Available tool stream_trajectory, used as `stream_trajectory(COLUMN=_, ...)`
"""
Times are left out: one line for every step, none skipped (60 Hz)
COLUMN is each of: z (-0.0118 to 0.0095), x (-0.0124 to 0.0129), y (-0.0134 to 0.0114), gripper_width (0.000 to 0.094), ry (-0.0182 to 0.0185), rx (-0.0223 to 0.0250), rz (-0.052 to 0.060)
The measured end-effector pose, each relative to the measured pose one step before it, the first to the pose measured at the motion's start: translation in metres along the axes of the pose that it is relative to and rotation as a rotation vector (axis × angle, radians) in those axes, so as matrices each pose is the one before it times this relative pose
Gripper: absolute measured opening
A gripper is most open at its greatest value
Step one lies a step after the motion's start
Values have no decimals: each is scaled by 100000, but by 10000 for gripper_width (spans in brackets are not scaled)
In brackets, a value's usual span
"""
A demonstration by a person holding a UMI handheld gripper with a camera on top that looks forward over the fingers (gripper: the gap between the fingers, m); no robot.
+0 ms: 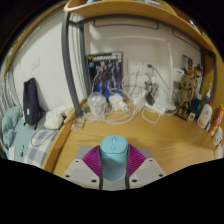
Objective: Arrange mouse
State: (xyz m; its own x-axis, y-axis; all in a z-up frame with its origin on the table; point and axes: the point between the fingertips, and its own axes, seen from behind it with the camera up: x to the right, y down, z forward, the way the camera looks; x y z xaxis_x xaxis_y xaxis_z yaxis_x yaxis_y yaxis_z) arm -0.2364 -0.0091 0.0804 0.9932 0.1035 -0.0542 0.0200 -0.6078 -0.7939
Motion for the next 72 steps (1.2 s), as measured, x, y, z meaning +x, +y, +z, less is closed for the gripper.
stream_trajectory(z=266, x=-225, y=773, gripper_width=293, ry=-13, rx=-1104, rz=-403)
stream_trajectory(z=283, x=-241, y=775, gripper_width=292, ry=-4, rx=-1250, rz=-356)
stream_trajectory(z=303, x=-217, y=778, gripper_width=293, ry=-2, rx=-1467, rz=-246)
stream_trajectory(z=357, x=-67, y=727, gripper_width=295, ry=-436, rx=-1614, rz=-203)
stream_trajectory(z=264, x=-205, y=732, gripper_width=297, ry=-27, rx=-1419, rz=-18)
stream_trajectory(z=329, x=-206, y=739, gripper_width=296, ry=143, rx=-979, rz=37)
stream_trajectory(z=263, x=-111, y=647, gripper_width=296, ry=121, rx=-1123, rz=12)
stream_trajectory(z=263, x=-47, y=591, gripper_width=296, ry=208, rx=-1035, rz=-129)
stream_trajectory(z=244, x=-48, y=609, gripper_width=297, ry=250, rx=-1026, rz=-144)
stream_trajectory(z=224, x=-19, y=586, gripper_width=297, ry=354, rx=-1003, rz=-72)
stream_trajectory(z=140, x=6, y=477, gripper_width=297, ry=168, rx=-1245, rz=-14)
stream_trajectory(z=300, x=-75, y=567, gripper_width=298, ry=433, rx=-617, rz=-114)
stream_trajectory(z=215, x=-16, y=489, gripper_width=298, ry=184, rx=-921, rz=-193)
stream_trajectory(z=130, x=74, y=385, gripper_width=296, ry=89, rx=-1229, rz=-121)
stream_trajectory(z=254, x=19, y=547, gripper_width=297, ry=56, rx=-782, rz=67)
stream_trajectory(z=3, x=-70, y=325, gripper_width=298, ry=66, rx=-787, rz=349)
stream_trajectory(z=0, x=-1, y=-219, gripper_width=300, ry=15, rx=1554, rz=551)
stream_trajectory(z=-7, x=11, y=20, gripper_width=305, ry=74, rx=477, rz=118)
stream_trajectory(z=-26, x=22, y=186, gripper_width=355, ry=127, rx=-459, rz=-112)
stream_trajectory(z=2, x=-8, y=-17, gripper_width=405, ry=208, rx=168, rz=45)
stream_trajectory(z=6, x=14, y=15, gripper_width=384, ry=119, rx=14, rz=158)
stream_trajectory(z=11, x=-11, y=26, gripper_width=422, ry=-71, rx=-147, rz=328)
stream_trajectory(z=67, x=4, y=-48, gripper_width=423, ry=-22, rx=-114, rz=439)
stream_trajectory(z=6, x=-15, y=-22, gripper_width=441, ry=-169, rx=-78, rz=290)
stream_trajectory(z=13, x=-6, y=-11, gripper_width=456, ry=-184, rx=-91, rz=210)
stream_trajectory(z=19, x=-26, y=-29, gripper_width=469, ry=-184, rx=-210, rz=220)
stream_trajectory(z=-8, x=-38, y=-8, gripper_width=479, ry=-279, rx=-376, rz=287)
stream_trajectory(z=6, x=-37, y=-7, gripper_width=495, ry=-313, rx=-369, rz=325)
stream_trajectory(z=-18, x=-46, y=-5, gripper_width=511, ry=-331, rx=-478, rz=395)
stream_trajectory(z=-67, x=0, y=22, gripper_width=527, ry=-192, rx=-677, rz=549)
stream_trajectory(z=-103, x=48, y=-21, gripper_width=556, ry=-2, rx=-631, rz=799)
stream_trajectory(z=-176, x=105, y=-118, gripper_width=591, ry=243, rx=-374, rz=852)
stream_trajectory(z=-233, x=140, y=-196, gripper_width=687, ry=383, rx=-31, rz=774)
stream_trajectory(z=-302, x=200, y=-289, gripper_width=697, ry=483, rx=175, rz=514)
stream_trajectory(z=-439, x=146, y=-284, gripper_width=758, ry=383, rx=428, rz=232)
stream_trajectory(z=-395, x=130, y=-378, gripper_width=793, ry=345, rx=488, rz=69)
stream_trajectory(z=-438, x=162, y=-420, gripper_width=829, ry=364, rx=602, rz=1)
stream_trajectory(z=-489, x=196, y=-491, gripper_width=864, ry=390, rx=686, rz=-2)
stream_trajectory(z=-505, x=148, y=-547, gripper_width=874, ry=194, rx=865, rz=11)
stream_trajectory(z=-549, x=163, y=-577, gripper_width=869, ry=79, rx=850, rz=23)
stream_trajectory(z=-586, x=182, y=-611, gripper_width=863, ry=130, rx=863, rz=105)
stream_trajectory(z=-518, x=168, y=-754, gripper_width=862, ry=94, rx=667, rz=206)
stream_trajectory(z=-678, x=144, y=-628, gripper_width=855, ry=-86, rx=826, rz=299)
stream_trajectory(z=-730, x=215, y=-656, gripper_width=856, ry=-209, rx=891, rz=337)
stream_trajectory(z=-693, x=199, y=-680, gripper_width=857, ry=-16, rx=919, rz=333)
stream_trajectory(z=-701, x=214, y=-666, gripper_width=856, ry=-50, rx=924, rz=274)
stream_trajectory(z=-704, x=219, y=-667, gripper_width=856, ry=-10, rx=844, rz=289)
stream_trajectory(z=-695, x=238, y=-671, gripper_width=857, ry=-12, rx=838, rz=348)
stream_trajectory(z=-691, x=246, y=-639, gripper_width=854, ry=-50, rx=808, rz=380)
stream_trajectory(z=-688, x=228, y=-625, gripper_width=855, ry=-79, rx=741, rz=258)
stream_trajectory(z=-605, x=52, y=-579, gripper_width=857, ry=204, rx=813, rz=192)
stream_trajectory(z=-726, x=362, y=-592, gripper_width=856, ry=-258, rx=416, rz=98)
stream_trajectory(z=-685, x=332, y=-493, gripper_width=856, ry=37, rx=381, rz=-50)
stream_trajectory(z=-643, x=290, y=-396, gripper_width=856, ry=348, rx=426, rz=-214)
stream_trajectory(z=-676, x=483, y=-494, gripper_width=856, ry=43, rx=283, rz=-179)
stream_trajectory(z=-597, x=332, y=-373, gripper_width=857, ry=398, rx=745, rz=-304)
stream_trajectory(z=-628, x=461, y=-465, gripper_width=857, ry=54, rx=566, rz=-196)
stream_trajectory(z=-584, x=308, y=-326, gripper_width=859, ry=381, rx=863, rz=-377)
stream_trajectory(z=-501, x=301, y=-290, gripper_width=858, ry=390, rx=612, rz=-549)
stream_trajectory(z=-600, x=419, y=-303, gripper_width=860, ry=227, rx=362, rz=-612)
stream_trajectory(z=-535, x=429, y=-259, gripper_width=858, ry=264, rx=207, rz=-676)
stream_trajectory(z=-531, x=458, y=-204, gripper_width=857, ry=290, rx=367, rz=-540)
stream_trajectory(z=-534, x=434, y=-197, gripper_width=855, ry=306, rx=320, rz=-434)
stream_trajectory(z=-517, x=446, y=-162, gripper_width=855, ry=342, rx=295, rz=-338)
stream_trajectory(z=-488, x=481, y=-156, gripper_width=858, ry=351, rx=322, rz=-318)
stream_trajectory(z=-526, x=458, y=-195, gripper_width=858, ry=434, rx=311, rz=-201)
stream_trajectory(z=-431, x=532, y=-113, gripper_width=859, ry=255, rx=447, rz=-256)
stream_trajectory(z=-458, x=453, y=-84, gripper_width=856, ry=149, rx=108, rz=6)
stream_trajectory(z=-439, x=439, y=-41, gripper_width=859, ry=43, rx=6, rz=329)
stream_trajectory(z=-413, x=433, y=-51, gripper_width=859, ry=-51, rx=29, rz=502)
stream_trajectory(z=-394, x=438, y=-71, gripper_width=858, ry=-30, rx=238, rz=466)
stream_trajectory(z=-393, x=462, y=-84, gripper_width=858, ry=113, rx=378, rz=313)
